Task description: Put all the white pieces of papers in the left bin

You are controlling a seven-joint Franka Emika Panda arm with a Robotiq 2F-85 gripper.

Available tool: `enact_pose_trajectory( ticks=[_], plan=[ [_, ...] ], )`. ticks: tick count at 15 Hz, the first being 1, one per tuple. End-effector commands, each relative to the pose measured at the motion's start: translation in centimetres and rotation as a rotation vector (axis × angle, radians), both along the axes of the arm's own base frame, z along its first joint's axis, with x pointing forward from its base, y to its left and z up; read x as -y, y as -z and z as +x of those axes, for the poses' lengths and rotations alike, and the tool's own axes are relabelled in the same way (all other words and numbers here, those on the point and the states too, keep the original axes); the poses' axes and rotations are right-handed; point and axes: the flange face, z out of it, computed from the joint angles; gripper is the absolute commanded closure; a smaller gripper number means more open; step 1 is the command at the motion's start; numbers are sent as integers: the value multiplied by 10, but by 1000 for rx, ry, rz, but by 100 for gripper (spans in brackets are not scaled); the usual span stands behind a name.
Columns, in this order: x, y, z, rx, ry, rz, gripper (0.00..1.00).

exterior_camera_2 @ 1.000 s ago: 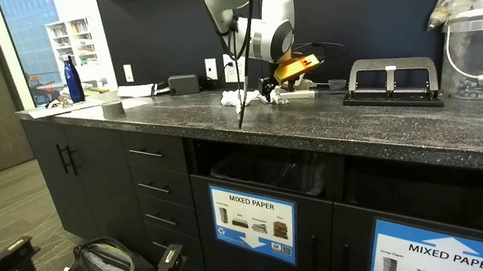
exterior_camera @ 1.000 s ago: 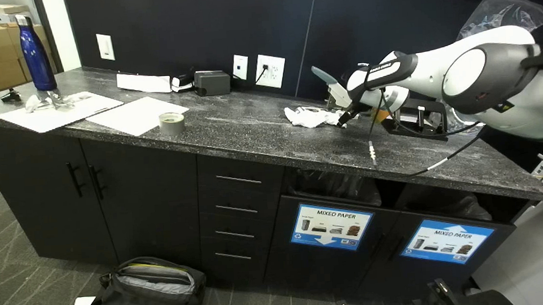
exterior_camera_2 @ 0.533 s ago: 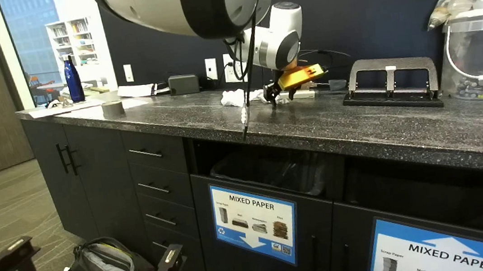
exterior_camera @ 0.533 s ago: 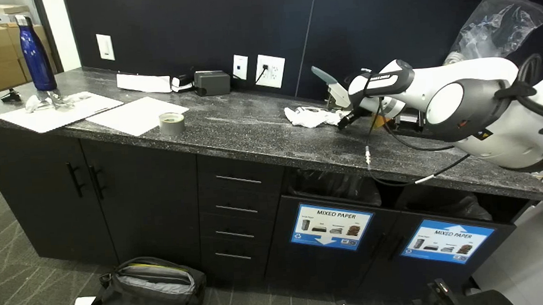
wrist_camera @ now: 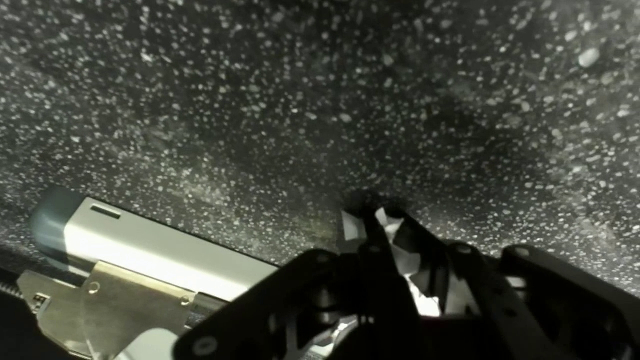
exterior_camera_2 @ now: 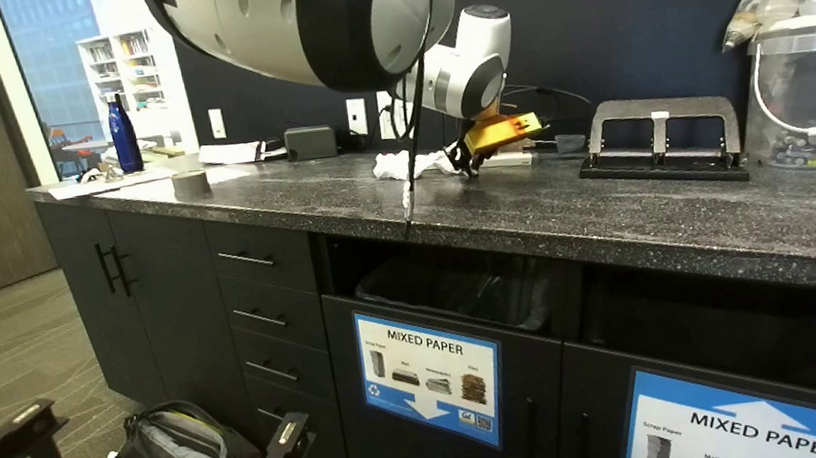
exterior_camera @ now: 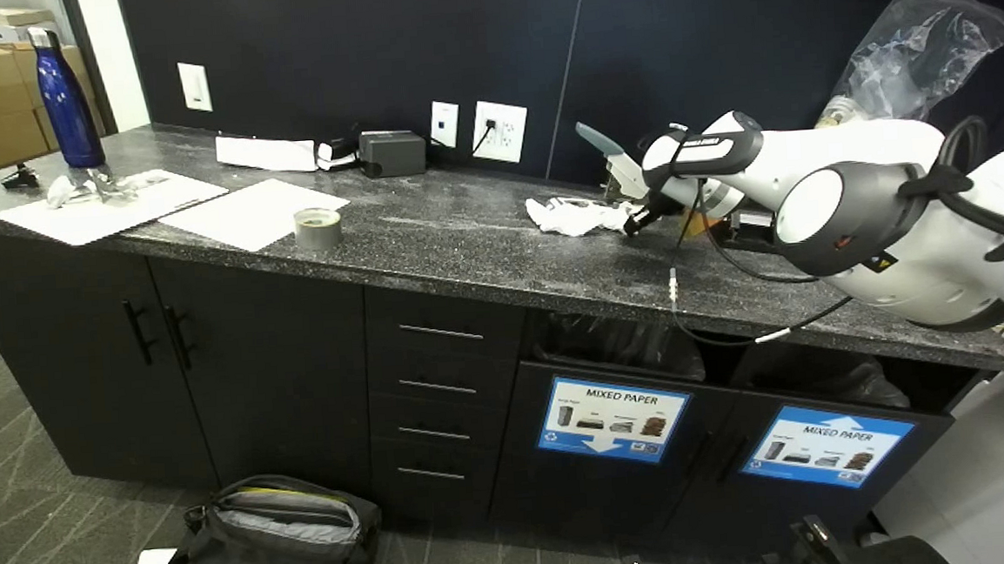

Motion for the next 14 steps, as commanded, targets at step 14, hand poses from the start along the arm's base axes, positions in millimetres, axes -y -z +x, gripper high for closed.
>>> enact_pose_trajectory(
  ticks=[14],
  plan=[
    [-15,-23,-5,-298,98,-219,90]
  ],
)
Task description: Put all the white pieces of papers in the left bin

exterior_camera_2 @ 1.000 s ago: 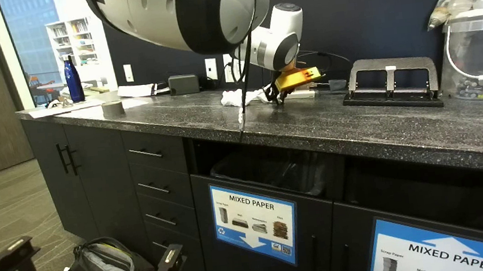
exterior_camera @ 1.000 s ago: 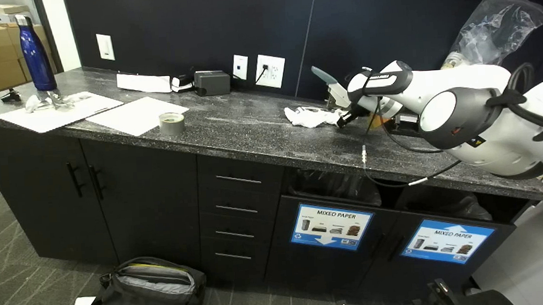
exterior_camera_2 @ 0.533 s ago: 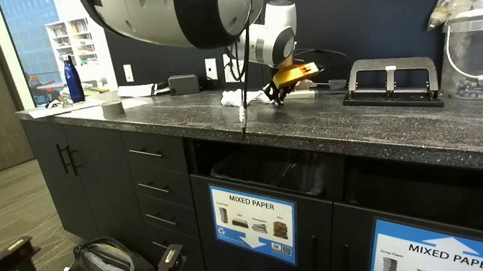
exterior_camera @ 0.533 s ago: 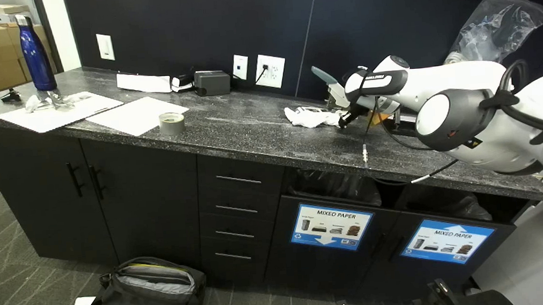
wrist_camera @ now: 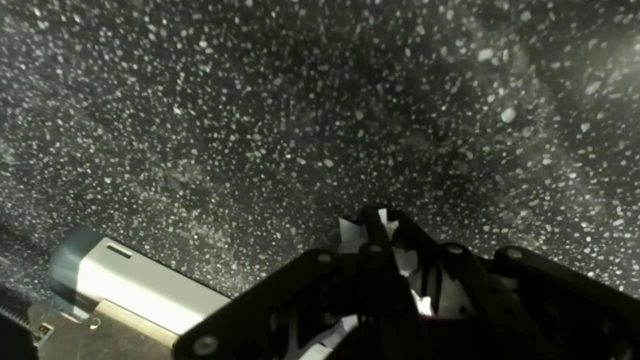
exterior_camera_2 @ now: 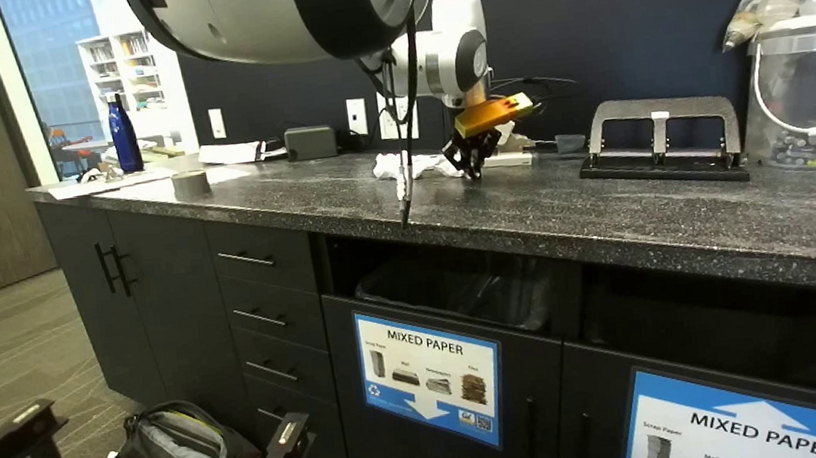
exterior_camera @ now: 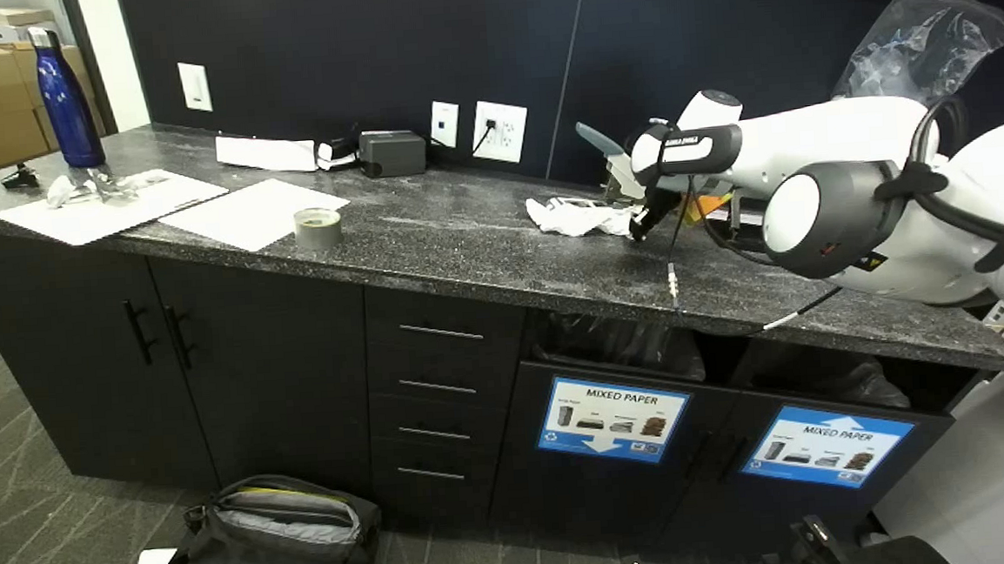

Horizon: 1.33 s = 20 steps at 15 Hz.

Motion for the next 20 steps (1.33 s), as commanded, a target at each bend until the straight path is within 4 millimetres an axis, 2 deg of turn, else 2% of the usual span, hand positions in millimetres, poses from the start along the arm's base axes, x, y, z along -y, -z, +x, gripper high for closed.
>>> enact_pose_trajectory(
  ticks=[1,7,15,20],
  plan=[
    [6,-10,-9,-140,77,-69,91],
    [11,-18,-32,-358,149,-78,91],
    [-8,-17,-83,-707,132,39,93],
    [-8,-14,-99,-655,206,110,93]
  ],
)
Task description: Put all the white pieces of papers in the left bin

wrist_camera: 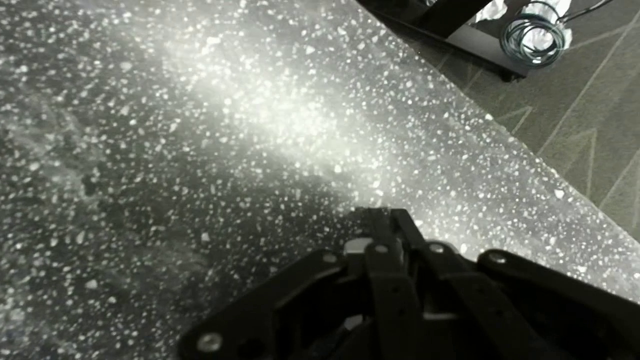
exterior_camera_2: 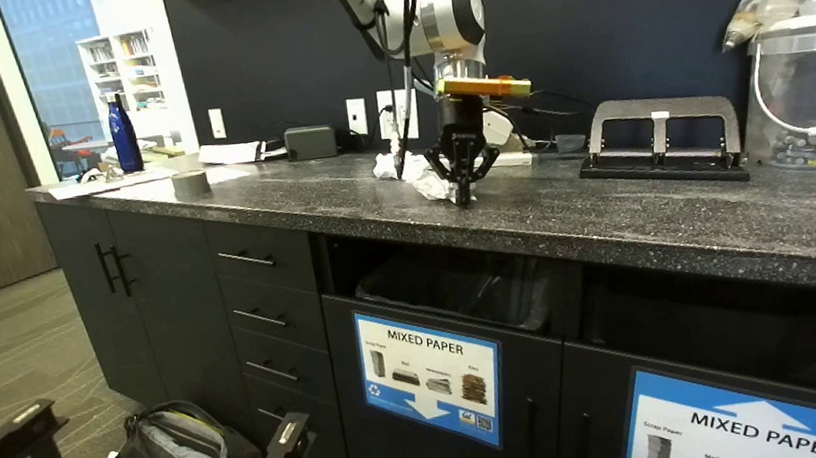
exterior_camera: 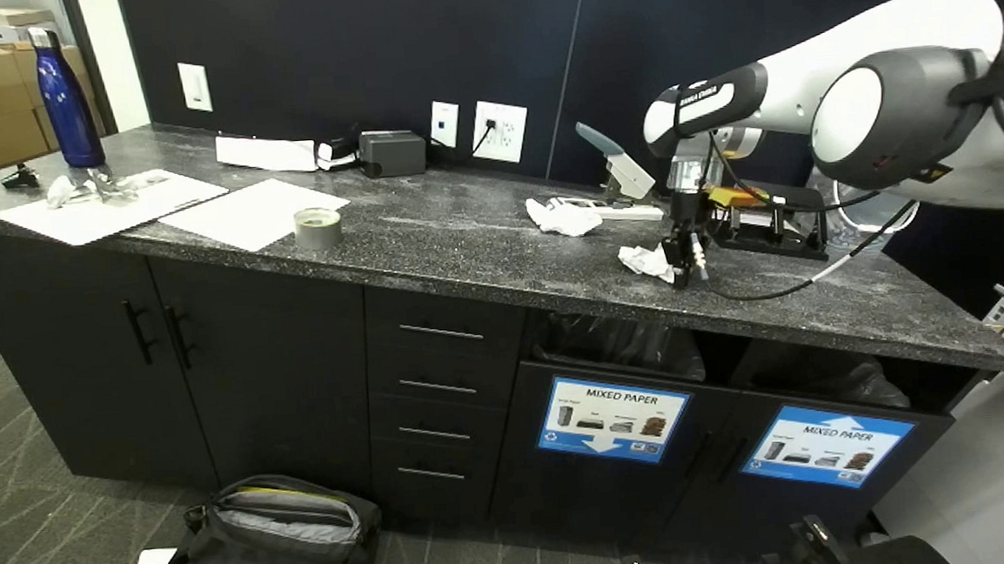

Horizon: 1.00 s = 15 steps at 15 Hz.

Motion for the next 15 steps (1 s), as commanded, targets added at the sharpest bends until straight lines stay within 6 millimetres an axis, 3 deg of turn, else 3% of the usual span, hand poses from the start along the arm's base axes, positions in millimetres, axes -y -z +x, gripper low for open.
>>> enact_pose_trajectory(
  ticks=[1,7,15],
  plan=[
    [-3,-10,-17,69,95,49,93],
    [2,-10,-29,306,141,10,92],
    [-32,-5,-109,177,137,61,92]
  ],
)
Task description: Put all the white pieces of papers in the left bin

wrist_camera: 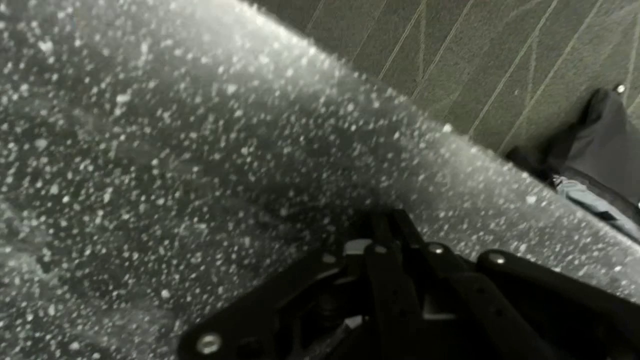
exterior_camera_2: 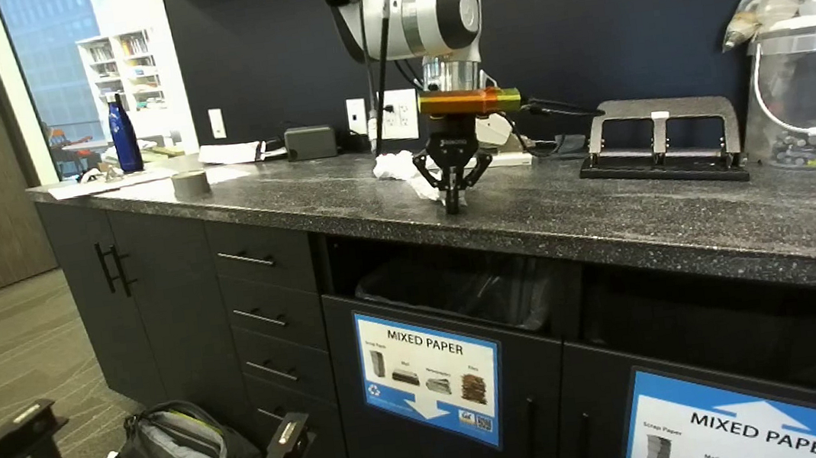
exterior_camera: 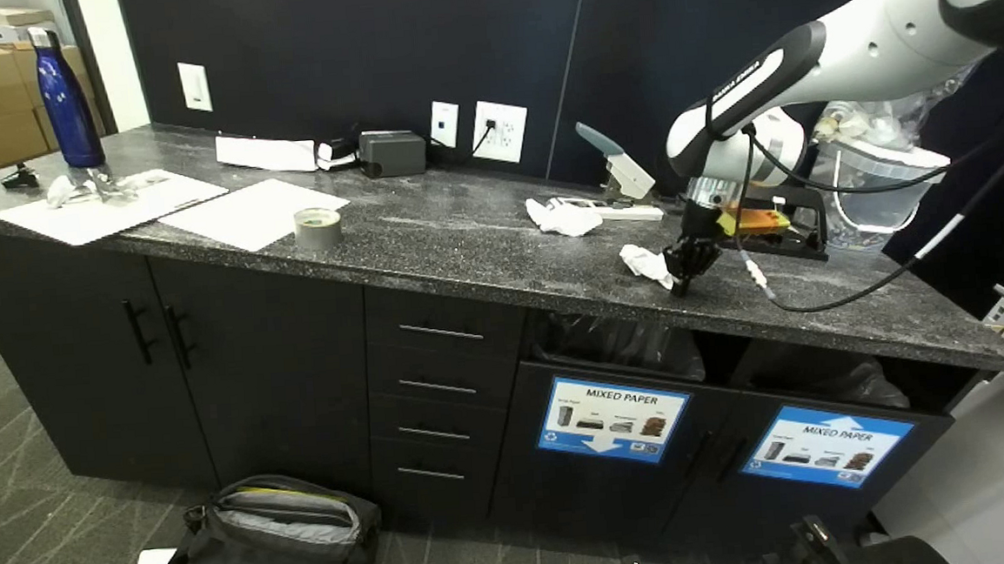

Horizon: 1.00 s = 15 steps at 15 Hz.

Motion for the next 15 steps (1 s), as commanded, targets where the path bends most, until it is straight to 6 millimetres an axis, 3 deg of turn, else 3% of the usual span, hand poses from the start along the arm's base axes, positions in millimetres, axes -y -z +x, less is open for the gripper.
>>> enact_pose_trajectory(
  ticks=[1,7,15],
  plan=[
    [-25,-2,-57,-90,-14,55,92],
    [-65,15,-157,-313,-66,114,92],
    [-108,68,-273,-148,42,104,93]
  ],
)
